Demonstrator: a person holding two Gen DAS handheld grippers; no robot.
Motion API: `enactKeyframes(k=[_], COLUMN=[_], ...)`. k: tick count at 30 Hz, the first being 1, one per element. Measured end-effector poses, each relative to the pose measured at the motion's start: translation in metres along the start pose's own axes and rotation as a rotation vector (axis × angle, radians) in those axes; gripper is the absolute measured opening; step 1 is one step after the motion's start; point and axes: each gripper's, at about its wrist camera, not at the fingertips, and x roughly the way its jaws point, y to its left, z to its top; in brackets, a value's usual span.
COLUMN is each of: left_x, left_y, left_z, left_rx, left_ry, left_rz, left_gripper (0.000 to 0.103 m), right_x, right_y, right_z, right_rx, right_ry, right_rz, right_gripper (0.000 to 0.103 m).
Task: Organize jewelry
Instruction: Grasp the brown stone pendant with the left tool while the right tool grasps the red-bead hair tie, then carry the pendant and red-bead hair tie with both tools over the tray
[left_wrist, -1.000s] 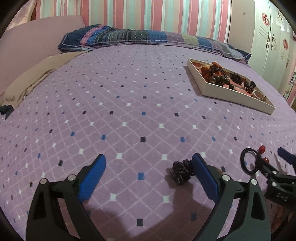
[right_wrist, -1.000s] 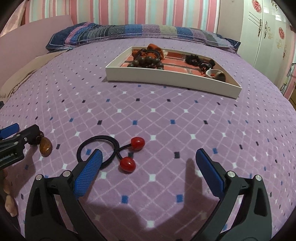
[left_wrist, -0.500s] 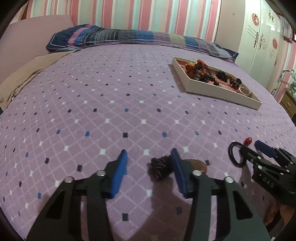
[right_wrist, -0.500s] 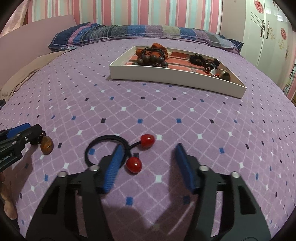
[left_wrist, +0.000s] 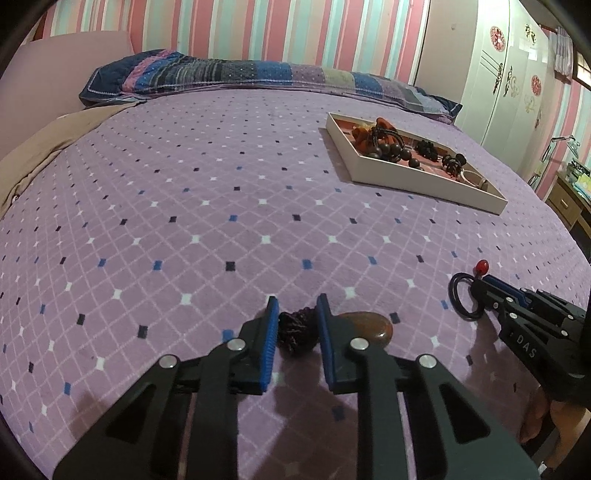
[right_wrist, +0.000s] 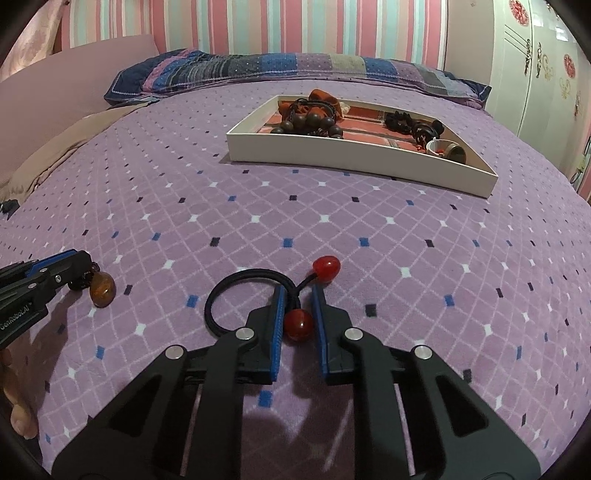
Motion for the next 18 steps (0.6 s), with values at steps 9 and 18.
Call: enactKeyframes(k=[9,18], left_x=[-0.009,-0.021], left_y=[0.013,0.028], left_z=[0.002,0.006], left_rx=[-0.064,-0.135], left_ry=[-0.008,-0.025], left_rz=[-0.008,-0.021], left_gripper=[0.013,0.011], right_x=[-0.003,-0.005], right_y=[-0.008,-0.016], right_z=[0.001,0.003], right_rx=[0.025,0.041], right_ry=[-0.003,-0.011], right_rz=[0.036,0.06], right_gripper=[0.015,0.015])
